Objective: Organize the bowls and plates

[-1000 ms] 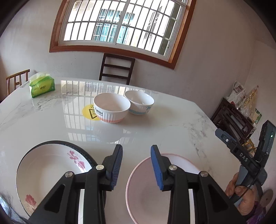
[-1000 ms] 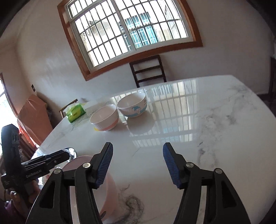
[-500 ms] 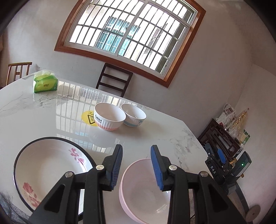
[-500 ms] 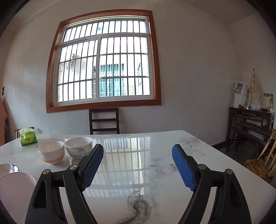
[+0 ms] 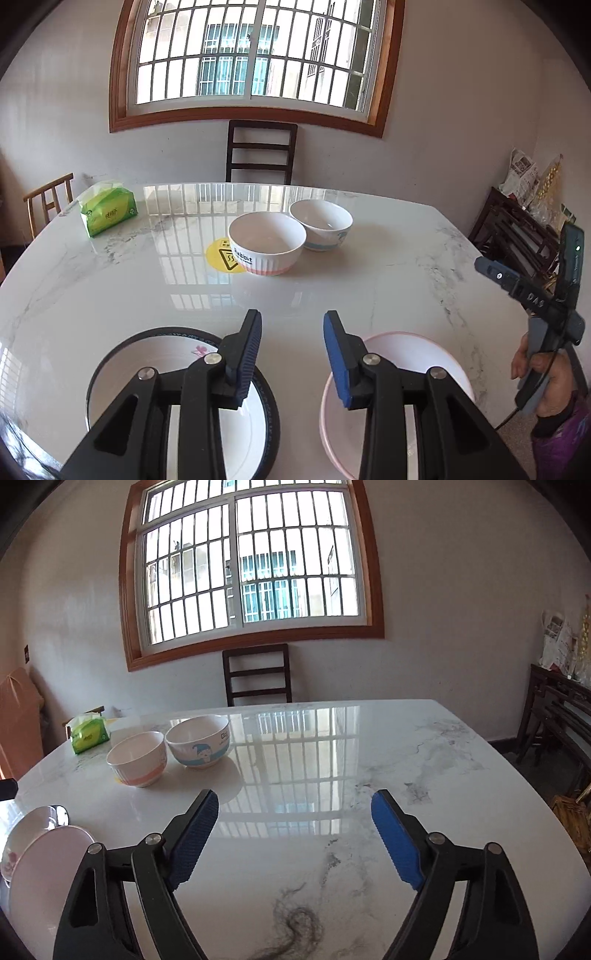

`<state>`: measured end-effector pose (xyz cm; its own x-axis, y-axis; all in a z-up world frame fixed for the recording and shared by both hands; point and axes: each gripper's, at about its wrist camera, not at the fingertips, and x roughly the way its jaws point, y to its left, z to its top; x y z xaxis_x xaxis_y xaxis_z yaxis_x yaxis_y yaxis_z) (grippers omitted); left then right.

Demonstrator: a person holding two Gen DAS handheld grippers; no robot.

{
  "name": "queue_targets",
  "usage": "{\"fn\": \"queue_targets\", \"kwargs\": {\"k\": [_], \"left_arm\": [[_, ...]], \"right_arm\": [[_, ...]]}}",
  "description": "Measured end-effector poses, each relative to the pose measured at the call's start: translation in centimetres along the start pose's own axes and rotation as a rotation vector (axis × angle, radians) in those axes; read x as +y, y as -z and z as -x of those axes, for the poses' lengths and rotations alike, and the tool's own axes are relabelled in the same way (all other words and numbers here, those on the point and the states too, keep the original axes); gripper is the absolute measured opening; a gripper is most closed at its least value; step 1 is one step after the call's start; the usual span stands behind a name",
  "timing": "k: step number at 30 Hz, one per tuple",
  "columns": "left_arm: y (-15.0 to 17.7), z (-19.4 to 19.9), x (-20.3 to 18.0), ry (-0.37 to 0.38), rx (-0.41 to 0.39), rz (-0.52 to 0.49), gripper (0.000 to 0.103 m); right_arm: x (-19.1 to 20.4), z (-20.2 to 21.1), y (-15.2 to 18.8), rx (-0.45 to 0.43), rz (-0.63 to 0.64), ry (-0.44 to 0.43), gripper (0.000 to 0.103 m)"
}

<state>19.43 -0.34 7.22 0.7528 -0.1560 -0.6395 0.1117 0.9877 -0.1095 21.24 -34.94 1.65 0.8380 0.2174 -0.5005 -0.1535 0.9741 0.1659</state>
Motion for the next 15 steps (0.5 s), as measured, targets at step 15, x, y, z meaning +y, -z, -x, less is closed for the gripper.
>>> {"fn": "queue_targets", "kwargs": {"k": [15], "left_arm": [[-3.5, -4.2, 2.4, -0.204, -0.057, -0.062, 0.036]], "right_arm": [[7.5, -6.5, -6.6, 0.464, -0.079, -0.444, 0.078]]}}
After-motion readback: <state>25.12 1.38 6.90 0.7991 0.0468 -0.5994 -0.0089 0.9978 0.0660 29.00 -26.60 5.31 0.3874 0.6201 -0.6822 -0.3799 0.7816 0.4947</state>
